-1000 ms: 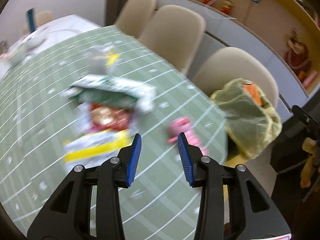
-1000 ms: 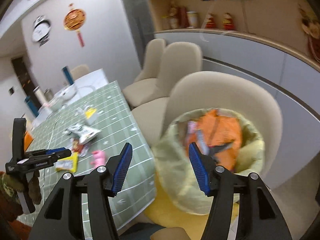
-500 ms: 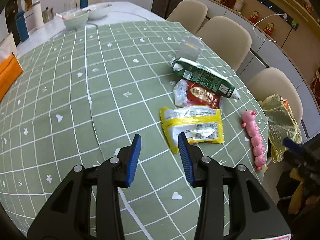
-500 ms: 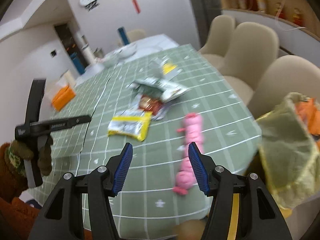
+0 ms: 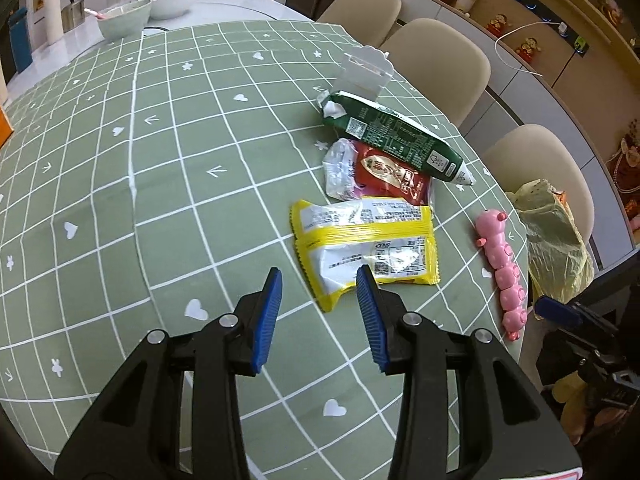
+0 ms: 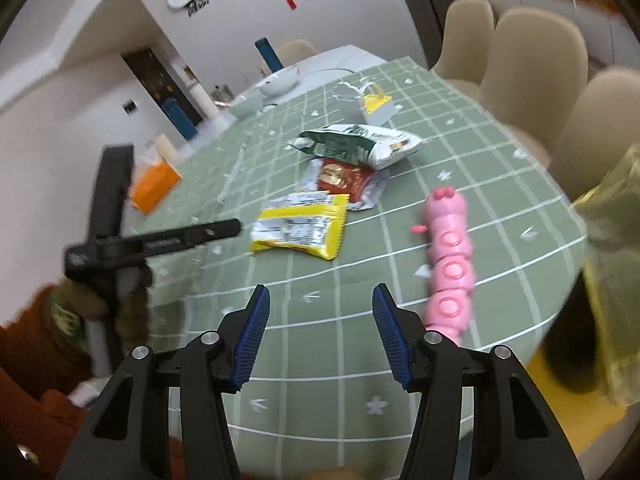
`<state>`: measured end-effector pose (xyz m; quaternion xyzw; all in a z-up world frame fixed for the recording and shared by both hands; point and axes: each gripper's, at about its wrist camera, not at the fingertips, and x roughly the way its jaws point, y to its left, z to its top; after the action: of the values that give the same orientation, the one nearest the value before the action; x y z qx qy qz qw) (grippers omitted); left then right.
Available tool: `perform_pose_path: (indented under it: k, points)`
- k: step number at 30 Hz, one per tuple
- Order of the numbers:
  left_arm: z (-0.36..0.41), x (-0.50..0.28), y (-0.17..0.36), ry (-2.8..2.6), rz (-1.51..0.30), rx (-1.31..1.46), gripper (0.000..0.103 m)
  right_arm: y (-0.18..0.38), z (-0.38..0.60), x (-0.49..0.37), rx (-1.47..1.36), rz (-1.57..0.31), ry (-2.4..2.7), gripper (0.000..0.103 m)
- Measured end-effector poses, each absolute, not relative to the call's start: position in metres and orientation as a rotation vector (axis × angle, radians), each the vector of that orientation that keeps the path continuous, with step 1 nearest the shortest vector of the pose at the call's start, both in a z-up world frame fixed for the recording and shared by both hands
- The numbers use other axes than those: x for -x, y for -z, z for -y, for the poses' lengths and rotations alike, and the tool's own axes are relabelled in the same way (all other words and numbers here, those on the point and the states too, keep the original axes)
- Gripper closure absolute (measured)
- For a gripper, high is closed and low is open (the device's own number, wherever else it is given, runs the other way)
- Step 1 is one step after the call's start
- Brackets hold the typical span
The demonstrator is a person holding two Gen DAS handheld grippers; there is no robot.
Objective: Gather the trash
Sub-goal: 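Grasp the white milk carton with the right gripper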
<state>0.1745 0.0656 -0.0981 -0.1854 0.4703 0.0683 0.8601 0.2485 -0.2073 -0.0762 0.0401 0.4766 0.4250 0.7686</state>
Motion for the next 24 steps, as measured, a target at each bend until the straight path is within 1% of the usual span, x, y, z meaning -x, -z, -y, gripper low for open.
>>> perform_pose_path:
  k: [4, 10, 12, 15, 18, 21, 24]
  points:
    - [-0.064, -0.185, 0.1, -0.129, -0.986, 0.383, 0.066, 0.086, 0.206, -0.263, -0.028, -1.077, -0.792, 0.052]
    - [-0.07, -0.193, 0.1, -0.123, -0.983, 0.372, 0.066, 0.072, 0.182, -0.285, 0.172, -0.957, -0.716, 0.052]
    - [-0.075, -0.19, 0.1, -0.13, -0.98, 0.376, 0.066, 0.061, 0.155, -0.302, 0.241, -0.912, -0.798, 0.052]
    - [-0.084, -0.183, 0.1, -0.145, -0.97, 0.383, 0.066, 0.056, 0.116, -0.325, 0.293, -0.91, -0.952, 0.052]
    - [-0.093, -0.172, 0.099, -0.156, -0.958, 0.415, 0.066, 0.055, 0.071, -0.352, 0.37, -0.864, -0.975, 0.052]
    - [-0.099, -0.161, 0.099, -0.149, -0.948, 0.439, 0.066, 0.064, 0.043, -0.379, 0.393, -0.889, -0.996, 0.052]
    - [-0.102, -0.153, 0.102, -0.144, -0.955, 0.444, 0.066, 0.079, 0.025, -0.41, 0.387, -0.972, -1.024, 0.052]
